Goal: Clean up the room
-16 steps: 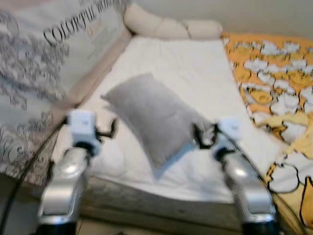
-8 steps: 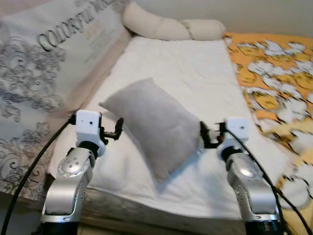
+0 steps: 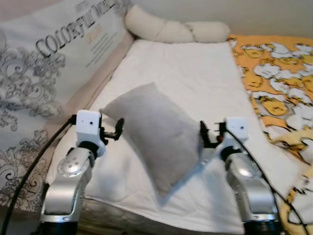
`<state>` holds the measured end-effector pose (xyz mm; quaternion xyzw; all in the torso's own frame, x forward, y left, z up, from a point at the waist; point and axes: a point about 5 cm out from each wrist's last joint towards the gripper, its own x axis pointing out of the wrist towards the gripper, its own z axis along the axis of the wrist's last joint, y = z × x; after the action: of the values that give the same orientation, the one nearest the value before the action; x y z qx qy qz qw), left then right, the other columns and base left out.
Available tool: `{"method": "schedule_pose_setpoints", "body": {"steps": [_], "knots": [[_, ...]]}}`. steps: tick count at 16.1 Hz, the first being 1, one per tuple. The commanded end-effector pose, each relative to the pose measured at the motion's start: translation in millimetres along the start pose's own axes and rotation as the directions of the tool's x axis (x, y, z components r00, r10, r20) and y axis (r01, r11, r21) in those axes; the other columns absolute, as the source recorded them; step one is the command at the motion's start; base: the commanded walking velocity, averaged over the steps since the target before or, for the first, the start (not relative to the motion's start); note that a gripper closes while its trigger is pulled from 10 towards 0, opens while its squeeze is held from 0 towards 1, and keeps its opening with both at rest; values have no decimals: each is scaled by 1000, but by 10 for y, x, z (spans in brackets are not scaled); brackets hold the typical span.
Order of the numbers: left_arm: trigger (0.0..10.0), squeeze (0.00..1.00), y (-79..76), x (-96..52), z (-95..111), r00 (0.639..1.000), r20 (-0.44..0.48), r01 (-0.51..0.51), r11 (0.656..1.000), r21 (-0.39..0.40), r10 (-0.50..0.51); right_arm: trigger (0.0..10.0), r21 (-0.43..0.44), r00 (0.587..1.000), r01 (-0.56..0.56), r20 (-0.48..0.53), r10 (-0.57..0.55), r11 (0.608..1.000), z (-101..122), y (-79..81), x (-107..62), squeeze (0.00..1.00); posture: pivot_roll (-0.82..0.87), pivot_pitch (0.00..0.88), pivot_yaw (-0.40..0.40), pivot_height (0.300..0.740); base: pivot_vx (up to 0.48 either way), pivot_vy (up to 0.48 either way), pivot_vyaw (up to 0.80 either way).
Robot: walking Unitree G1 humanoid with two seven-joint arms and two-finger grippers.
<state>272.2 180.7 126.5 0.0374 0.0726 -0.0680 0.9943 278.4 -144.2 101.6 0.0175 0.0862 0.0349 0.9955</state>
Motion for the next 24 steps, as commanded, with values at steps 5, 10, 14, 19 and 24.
{"method": "schedule_pose_setpoints", "body": {"steps": [5, 10, 14, 19, 24], "knots": [[10000, 745, -95, 82, -65, 996, -62, 68, 998, 3, -68, 10000, -32, 1000, -28, 2, 28, 999, 28, 16, 71, 0, -30, 0, 35, 740, 0, 0, 0], [10000, 0, -265, 304, -279, 952, -243, 191, 982, 1, -185, 10000, -130, 995, 27, -92, -40, 991, -19, -289, 354, 0, -41, 0, 37, 740, 0, 0, 0], [10000, 0, -606, 539, -475, 837, -425, 359, 932, -45, -343, 10000, -303, 984, 57, -143, -105, 951, 30, -737, 605, 0, -73, 0, 41, 740, 0, 0, 0], [10000, 0, -549, 683, -642, 814, -535, 272, 962, 8, -225, 10000, -364, 977, -6, -202, -73, 931, -39, -870, 601, 0, -105, 0, 51, 740, 0, 0, 0], [10000, 0, -721, 811, -500, 875, -397, 237, 961, -146, -276, 10000, -302, 956, -205, -263, 125, 931, -239, -564, 561, 0, -100, 0, 49, 740, 0, 0, 0]]}}
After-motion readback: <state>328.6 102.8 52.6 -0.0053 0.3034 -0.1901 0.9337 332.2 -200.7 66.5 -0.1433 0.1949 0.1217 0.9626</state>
